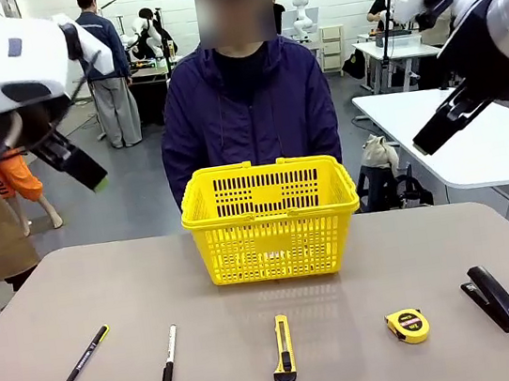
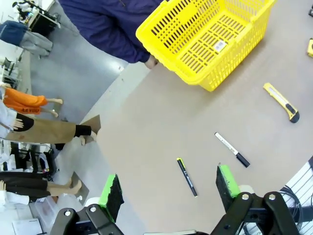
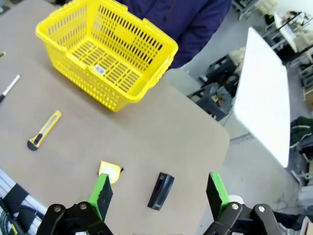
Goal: Place the items the person wants into the basket.
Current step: Pick up the item the person points to and place it in the Market Basket.
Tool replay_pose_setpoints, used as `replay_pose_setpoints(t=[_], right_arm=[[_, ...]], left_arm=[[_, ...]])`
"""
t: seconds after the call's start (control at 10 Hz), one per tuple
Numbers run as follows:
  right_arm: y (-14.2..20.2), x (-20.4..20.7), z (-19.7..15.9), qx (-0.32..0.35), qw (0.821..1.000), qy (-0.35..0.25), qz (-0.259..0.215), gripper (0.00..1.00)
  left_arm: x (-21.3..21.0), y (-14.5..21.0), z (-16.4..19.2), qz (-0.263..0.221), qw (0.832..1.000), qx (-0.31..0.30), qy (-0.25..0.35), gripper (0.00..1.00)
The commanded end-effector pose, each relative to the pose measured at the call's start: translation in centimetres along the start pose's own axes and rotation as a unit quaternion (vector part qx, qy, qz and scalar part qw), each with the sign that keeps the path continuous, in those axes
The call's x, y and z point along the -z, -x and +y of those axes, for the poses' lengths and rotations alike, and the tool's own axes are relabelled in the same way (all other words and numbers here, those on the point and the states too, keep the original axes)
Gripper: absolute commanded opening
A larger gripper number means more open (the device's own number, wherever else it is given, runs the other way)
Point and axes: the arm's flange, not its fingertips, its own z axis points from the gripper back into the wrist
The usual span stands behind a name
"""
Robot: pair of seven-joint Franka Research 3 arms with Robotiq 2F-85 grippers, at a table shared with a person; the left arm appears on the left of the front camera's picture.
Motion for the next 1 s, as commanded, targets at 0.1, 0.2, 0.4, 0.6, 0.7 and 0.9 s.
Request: replay_pose_setpoints(t=[0.1,0.2,0.4,0.6,0.7,0.9], right_arm=[[0.0,0.0,0.0,0.0,1.0,0.0,0.0,1.0],[0.0,0.0,0.0,0.0,1.0,0.0,0.0,1.0],[0.0,0.0,0.0,0.0,1.0,0.0,0.0,1.0],[0.0,0.0,0.0,0.0,1.0,0.0,0.0,1.0],[0.1,-0.1,0.0,0.0,1.0,-0.001,0.0,1.0],[1.2,0.6,-5.9,-0.015,0.973,-0.229,-0.003,1.0]], left_arm=[[0.7,1.1,0.9,-0.01,0.999,-0.036,-0.03,1.0],[-0.1,0.0,0.6,-0.001,1.0,-0.006,0.0,1.0],[-0.1,0.0,0.6,-0.001,1.0,-0.006,0.0,1.0],[-0.1,0.0,0.6,-0.001,1.0,-0.006,0.0,1.0],[-0.1,0.0,0.6,-0.001,1.0,-0.006,0.0,1.0],[0.5,1.2,3.2,-0.012,0.998,-0.005,0.061,1.0]])
